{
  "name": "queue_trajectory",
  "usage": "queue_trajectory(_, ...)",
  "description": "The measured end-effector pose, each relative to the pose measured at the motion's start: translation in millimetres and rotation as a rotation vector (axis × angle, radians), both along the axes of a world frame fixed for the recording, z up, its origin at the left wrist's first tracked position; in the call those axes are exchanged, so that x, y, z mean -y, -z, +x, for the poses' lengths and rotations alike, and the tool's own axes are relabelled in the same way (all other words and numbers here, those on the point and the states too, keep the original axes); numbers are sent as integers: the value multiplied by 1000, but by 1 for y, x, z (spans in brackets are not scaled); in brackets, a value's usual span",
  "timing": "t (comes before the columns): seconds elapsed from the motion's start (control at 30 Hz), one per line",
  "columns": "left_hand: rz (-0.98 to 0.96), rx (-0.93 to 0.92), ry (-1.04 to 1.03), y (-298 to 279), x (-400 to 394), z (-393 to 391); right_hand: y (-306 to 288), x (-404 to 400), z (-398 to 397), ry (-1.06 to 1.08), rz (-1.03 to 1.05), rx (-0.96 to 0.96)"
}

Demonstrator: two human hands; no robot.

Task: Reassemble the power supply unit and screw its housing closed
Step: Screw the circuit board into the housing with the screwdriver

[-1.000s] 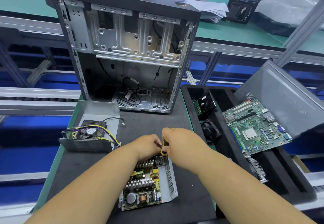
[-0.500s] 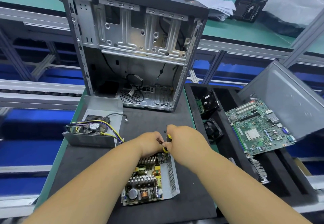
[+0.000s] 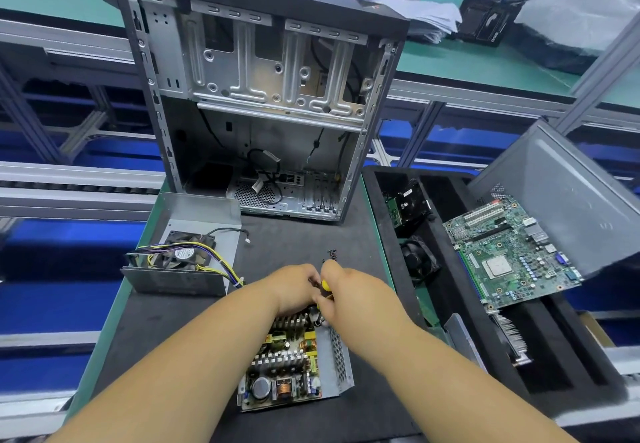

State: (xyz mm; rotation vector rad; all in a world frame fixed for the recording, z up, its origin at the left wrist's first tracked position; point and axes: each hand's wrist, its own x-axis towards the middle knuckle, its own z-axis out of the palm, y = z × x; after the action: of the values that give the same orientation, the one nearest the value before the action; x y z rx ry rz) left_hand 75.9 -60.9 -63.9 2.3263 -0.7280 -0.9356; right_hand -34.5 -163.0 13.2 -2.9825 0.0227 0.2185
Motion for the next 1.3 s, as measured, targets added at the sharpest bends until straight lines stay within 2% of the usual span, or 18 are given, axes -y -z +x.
queue_trajectory(0.1, 23, 14, 32, -2, 1, -1, 3, -7, -1, -38, -16, 31)
queue_trajectory(0.27, -44, -23, -117, 1, 0, 3, 7, -14, -2, -71, -15, 84)
queue_trajectory(0.43, -54, 11, -107, 4, -1, 4, 1, -3, 0, -35, 57, 91)
queue_trajectory(0.57, -96, 4, -196, 5, -1, 4, -15, 15, 5, 84, 222, 211)
queue_trajectory(0.7, -148, -81, -329, 5, -4, 4, -24, 36, 13, 248, 434, 370)
queue_trajectory(0.8, -155, -107, -336, 3, -5, 3, -19, 50, 20, 370, 522, 406)
queue_trajectory(1.03, -215, -142, -370, 1, -5, 2, 8, 61, 33, 397, 405, 261)
queue_trajectory(1.3, -352, -209, -562, 1, -6, 7, 18, 63, 46, 381, 316, 192)
